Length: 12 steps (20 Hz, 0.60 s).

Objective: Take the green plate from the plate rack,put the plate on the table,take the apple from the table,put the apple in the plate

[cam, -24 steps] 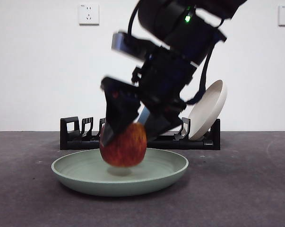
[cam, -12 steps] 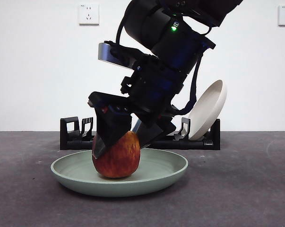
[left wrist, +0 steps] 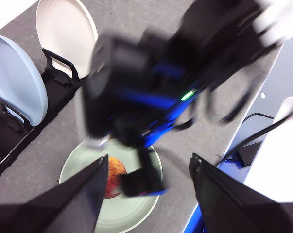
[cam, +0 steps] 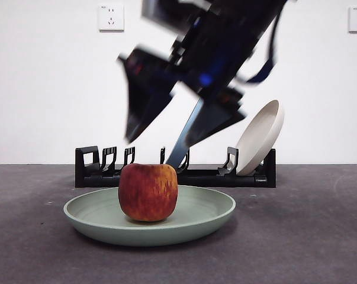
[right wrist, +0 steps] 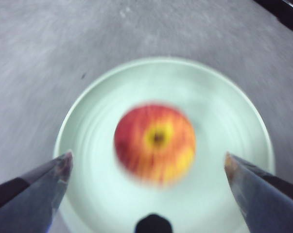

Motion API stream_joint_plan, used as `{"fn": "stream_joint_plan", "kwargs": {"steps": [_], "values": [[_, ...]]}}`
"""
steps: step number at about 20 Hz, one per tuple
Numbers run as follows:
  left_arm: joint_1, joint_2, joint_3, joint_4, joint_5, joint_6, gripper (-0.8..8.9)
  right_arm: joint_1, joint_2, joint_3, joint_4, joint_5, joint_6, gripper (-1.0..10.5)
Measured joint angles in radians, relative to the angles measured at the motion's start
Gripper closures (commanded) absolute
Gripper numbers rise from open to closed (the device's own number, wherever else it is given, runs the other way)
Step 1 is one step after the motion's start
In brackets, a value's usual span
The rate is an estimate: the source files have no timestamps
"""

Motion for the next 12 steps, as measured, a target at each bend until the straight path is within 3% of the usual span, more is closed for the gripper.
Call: {"fn": "stream_joint_plan", "kwargs": {"steps": [7, 12], "values": [[0.000, 0.000, 0.000, -0.051, 0.001, 0.000, 5.31, 0.000, -0.420, 0.000, -0.489, -0.057, 0.005, 2.9], [0.000, 0.000, 0.000, -0.103, 0.005, -0.010, 5.31, 0.000, -0.616, 0.000, -0.641, -0.134, 0.049, 2.9]]}}
